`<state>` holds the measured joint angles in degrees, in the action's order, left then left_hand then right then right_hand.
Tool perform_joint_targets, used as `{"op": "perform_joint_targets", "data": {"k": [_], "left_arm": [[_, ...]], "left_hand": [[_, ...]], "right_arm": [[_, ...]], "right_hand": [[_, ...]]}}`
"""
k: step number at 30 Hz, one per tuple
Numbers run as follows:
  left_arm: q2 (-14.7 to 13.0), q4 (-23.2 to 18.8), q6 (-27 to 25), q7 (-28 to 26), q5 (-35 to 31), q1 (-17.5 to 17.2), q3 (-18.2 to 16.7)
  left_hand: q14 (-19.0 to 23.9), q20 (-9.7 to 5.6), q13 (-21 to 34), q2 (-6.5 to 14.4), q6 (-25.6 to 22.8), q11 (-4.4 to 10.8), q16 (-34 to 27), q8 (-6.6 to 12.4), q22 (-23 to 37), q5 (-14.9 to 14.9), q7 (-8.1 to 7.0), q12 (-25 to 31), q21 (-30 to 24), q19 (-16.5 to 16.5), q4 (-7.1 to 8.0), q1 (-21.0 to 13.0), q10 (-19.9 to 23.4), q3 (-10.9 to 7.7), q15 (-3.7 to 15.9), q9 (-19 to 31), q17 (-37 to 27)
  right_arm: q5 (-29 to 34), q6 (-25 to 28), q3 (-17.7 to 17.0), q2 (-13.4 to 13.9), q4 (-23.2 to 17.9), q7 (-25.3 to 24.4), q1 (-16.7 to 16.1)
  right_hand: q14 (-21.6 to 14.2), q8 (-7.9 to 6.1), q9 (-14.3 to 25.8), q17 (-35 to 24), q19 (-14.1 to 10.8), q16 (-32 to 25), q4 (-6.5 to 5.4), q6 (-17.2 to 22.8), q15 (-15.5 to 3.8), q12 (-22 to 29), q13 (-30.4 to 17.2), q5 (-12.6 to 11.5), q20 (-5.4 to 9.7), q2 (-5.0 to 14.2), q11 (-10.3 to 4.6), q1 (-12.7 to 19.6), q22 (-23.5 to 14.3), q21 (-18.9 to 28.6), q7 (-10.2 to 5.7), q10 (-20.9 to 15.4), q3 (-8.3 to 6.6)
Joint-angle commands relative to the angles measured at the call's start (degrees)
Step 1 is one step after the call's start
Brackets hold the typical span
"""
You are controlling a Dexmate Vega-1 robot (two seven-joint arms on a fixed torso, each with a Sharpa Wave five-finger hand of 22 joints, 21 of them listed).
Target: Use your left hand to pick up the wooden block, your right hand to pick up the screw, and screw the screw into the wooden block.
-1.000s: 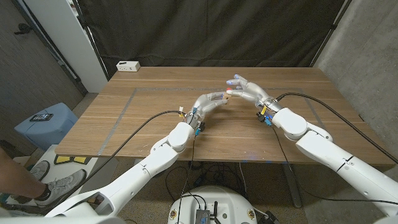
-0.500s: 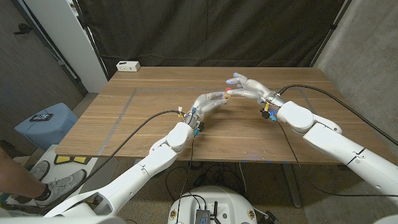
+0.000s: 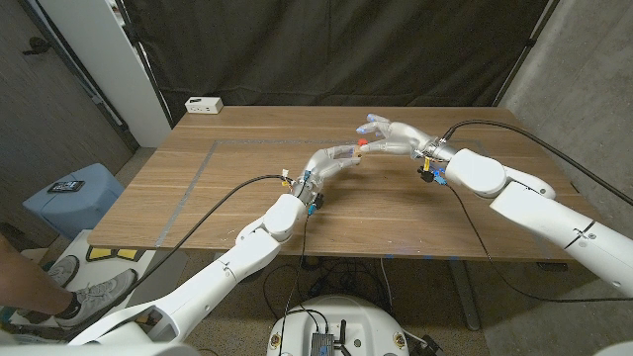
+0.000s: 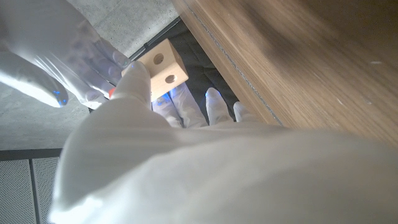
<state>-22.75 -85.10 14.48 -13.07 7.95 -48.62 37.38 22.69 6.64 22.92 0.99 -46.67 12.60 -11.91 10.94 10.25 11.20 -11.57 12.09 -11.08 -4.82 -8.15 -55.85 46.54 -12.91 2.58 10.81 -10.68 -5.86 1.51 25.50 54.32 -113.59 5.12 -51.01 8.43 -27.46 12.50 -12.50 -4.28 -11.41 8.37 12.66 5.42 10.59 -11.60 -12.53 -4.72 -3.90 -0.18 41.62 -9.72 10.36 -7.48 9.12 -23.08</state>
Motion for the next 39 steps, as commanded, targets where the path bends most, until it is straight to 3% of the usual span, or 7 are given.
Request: {"op": "perform_joint_targets", "data": {"k": [1, 20, 39], "left_arm": [[-0.3, 0.1, 0.7, 0.5, -0.8, 0.2, 0.2], [-0.3, 1.1, 1.4, 1.4, -1.7, 1.3, 0.4], [1.6, 5.2, 5.2, 1.4, -1.5, 2.3, 0.6]], "left_hand": [[0.4, 0.16, 0.1, 0.2, 0.2, 0.04, 0.0, 0.39, 0.1, -0.3, -0.17, 0.1, -0.4, -0.1, -0.05, -0.2, -0.2, 0.27, 5.15, 0.1, -0.1], [0.1, 0.17, 0.1, 0.2, 0.3, 0.04, 0.1, 0.35, 0.1, -0.3, -0.66, 0.0, -0.3, 0.1, -0.09, -0.3, -0.5, 0.32, 5.02, 0.1, -0.1], [0.1, 0.14, 0.1, 0.2, 0.4, 0.04, 0.1, 0.34, 0.1, -0.3, -0.72, 0.0, -0.3, 0.1, -0.04, -0.3, -0.8, 0.36, 5.27, 0.1, -0.1]], "right_arm": [[1.9, 2.9, 0.1, 1.8, -2.4, 2.5, 1.9], [3.5, 6.1, 1.2, 3.4, -3.2, 8.5, 7.2], [7.0, 9.6, 2.8, 5.1, -4.5, 14.3, 12.3]], "right_hand": [[0.4, 0.09, -0.1, 0.0, 0.3, 0.1, 0.44, 0.3, 0.04, 0.3, -0.1, -0.5, -0.10, 0.58, 0.40, 1.0, -0.2, 0.4, 0.38, 0.1, -0.54], [0.2, -0.53, -0.4, 0.2, 0.2, -0.1, 1.29, 3.7, 0.68, 0.9, -0.1, -1.4, -0.24, 1.04, 1.95, 2.9, -0.1, 0.5, 2.07, -0.7, -1.93], [0.1, -0.51, -0.5, 0.4, 0.5, -0.2, 1.42, 4.7, 0.97, 1.0, -0.2, -1.4, -0.70, 0.79, 2.63, 3.4, -0.1, 0.5, 2.23, -0.7, -2.32]]}}
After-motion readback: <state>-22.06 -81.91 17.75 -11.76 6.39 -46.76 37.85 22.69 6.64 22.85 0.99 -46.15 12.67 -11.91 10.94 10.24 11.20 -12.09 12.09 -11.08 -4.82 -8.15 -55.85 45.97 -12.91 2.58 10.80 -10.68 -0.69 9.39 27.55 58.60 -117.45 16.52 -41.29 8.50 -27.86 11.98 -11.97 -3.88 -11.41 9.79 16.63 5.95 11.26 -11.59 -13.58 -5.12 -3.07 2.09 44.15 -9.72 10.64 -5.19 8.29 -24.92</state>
